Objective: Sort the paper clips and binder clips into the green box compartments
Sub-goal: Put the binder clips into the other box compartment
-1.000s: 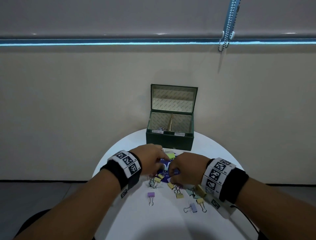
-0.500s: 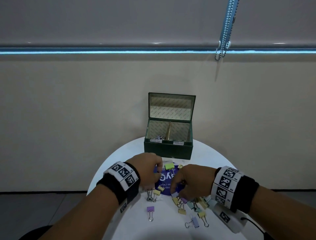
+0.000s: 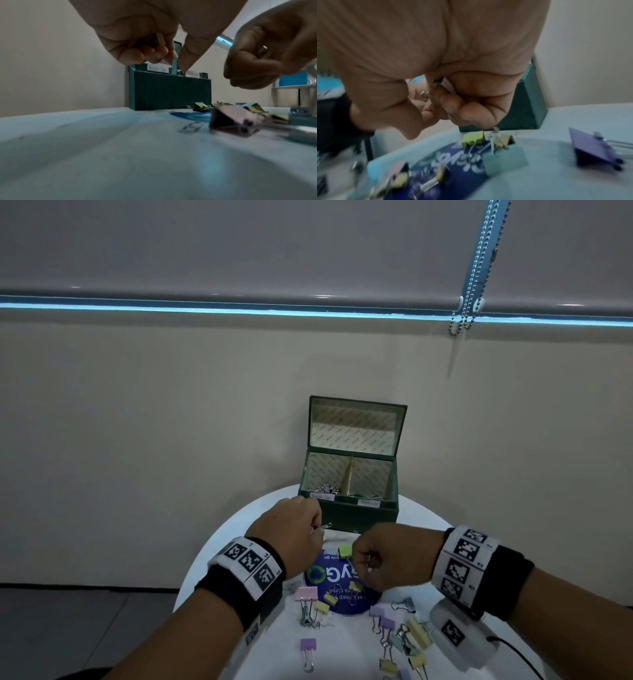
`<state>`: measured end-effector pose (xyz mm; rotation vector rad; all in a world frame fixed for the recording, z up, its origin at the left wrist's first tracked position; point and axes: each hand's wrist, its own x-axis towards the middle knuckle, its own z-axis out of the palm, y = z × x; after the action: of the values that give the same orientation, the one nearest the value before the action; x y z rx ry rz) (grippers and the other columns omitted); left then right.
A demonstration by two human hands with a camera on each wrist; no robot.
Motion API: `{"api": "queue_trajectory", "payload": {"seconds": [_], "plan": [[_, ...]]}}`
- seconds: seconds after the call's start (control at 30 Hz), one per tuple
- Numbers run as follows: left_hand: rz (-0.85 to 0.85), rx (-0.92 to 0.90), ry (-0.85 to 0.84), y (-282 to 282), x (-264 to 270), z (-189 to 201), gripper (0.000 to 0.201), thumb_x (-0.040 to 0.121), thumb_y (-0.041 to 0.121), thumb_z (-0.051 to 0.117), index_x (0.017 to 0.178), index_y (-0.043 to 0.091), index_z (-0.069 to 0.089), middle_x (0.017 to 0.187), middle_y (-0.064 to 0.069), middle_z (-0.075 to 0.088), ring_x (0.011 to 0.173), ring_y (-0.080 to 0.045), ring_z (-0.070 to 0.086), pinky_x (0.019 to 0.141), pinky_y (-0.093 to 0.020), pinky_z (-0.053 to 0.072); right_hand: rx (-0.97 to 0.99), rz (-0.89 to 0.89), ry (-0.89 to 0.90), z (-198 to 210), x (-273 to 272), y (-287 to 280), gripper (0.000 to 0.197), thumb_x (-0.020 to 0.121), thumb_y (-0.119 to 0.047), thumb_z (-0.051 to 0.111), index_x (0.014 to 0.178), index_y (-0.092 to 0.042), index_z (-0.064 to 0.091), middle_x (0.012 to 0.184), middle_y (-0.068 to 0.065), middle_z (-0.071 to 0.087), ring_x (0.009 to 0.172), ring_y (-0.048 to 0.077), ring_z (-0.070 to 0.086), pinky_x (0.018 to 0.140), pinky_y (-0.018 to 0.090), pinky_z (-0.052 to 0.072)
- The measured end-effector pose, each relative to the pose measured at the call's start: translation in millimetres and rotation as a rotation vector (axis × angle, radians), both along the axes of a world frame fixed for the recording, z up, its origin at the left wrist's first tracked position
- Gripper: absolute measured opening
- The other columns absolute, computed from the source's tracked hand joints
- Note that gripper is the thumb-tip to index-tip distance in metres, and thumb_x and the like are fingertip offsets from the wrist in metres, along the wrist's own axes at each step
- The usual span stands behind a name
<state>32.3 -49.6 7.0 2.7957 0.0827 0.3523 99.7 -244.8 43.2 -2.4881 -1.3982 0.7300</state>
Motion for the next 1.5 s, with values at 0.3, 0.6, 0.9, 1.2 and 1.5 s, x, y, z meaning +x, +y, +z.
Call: {"api": "queue_trajectory", "payload": {"seconds": [0.3,0.6,0.9,1.2,1.5], "plan": [[0.021,-0.008,0.016,1,1,-1,0.011,0.092,0.036,0.054,0.086,0.030,0.047,0.089,0.009,0.054,0.087,-0.015,0.051,0.080,-0.035,0.051,-0.194,0.064,-0.152,-8,-1,20,0.026,0.090,-0.031,0.068,0.115,-0.026,0.066,0.113,-0.003,0.066,0.091,0.011,0.055,0.073,0.021,0.043],[0.051,0.012,-0.022,1,0,-1,0.010,0.092,0.034,0.051,0.087,0.029,0.044,0.093,0.007,0.052,0.090,-0.016,0.047,0.080,-0.035,0.049,-0.214,0.012,-0.122,-13,4,23,0.013,0.087,-0.024,0.070,0.097,-0.019,0.063,0.094,-0.003,0.062,0.085,0.015,0.057,0.072,0.025,0.049],[0.146,0.033,-0.079,5,0,1,0.011,0.100,0.031,0.040,0.092,0.028,0.032,0.104,0.006,0.048,0.096,-0.017,0.043,0.085,-0.035,0.046,0.446,-0.437,-0.201,17,47,60,0.020,0.086,-0.024,0.072,0.102,-0.026,0.061,0.096,-0.008,0.062,0.090,0.015,0.062,0.084,0.034,0.054],[0.121,0.010,-0.094,5,0,3,0.008,0.101,0.029,0.041,0.094,0.027,0.038,0.096,0.009,0.046,0.092,-0.015,0.043,0.079,-0.030,0.044,0.530,-0.381,-0.286,6,38,21,0.026,0.091,-0.013,0.065,0.111,-0.029,0.066,0.112,-0.007,0.062,0.099,0.009,0.060,0.091,0.029,0.053],[0.141,-0.033,-0.044,4,7,4,0.009,0.099,0.029,0.046,0.091,0.027,0.043,0.093,0.006,0.053,0.091,-0.017,0.048,0.076,-0.033,0.045,0.085,-0.261,-0.232,-21,24,-55,0.015,0.083,-0.020,0.059,0.092,-0.027,0.068,0.094,-0.015,0.063,0.087,0.008,0.059,0.083,0.024,0.052]]}}
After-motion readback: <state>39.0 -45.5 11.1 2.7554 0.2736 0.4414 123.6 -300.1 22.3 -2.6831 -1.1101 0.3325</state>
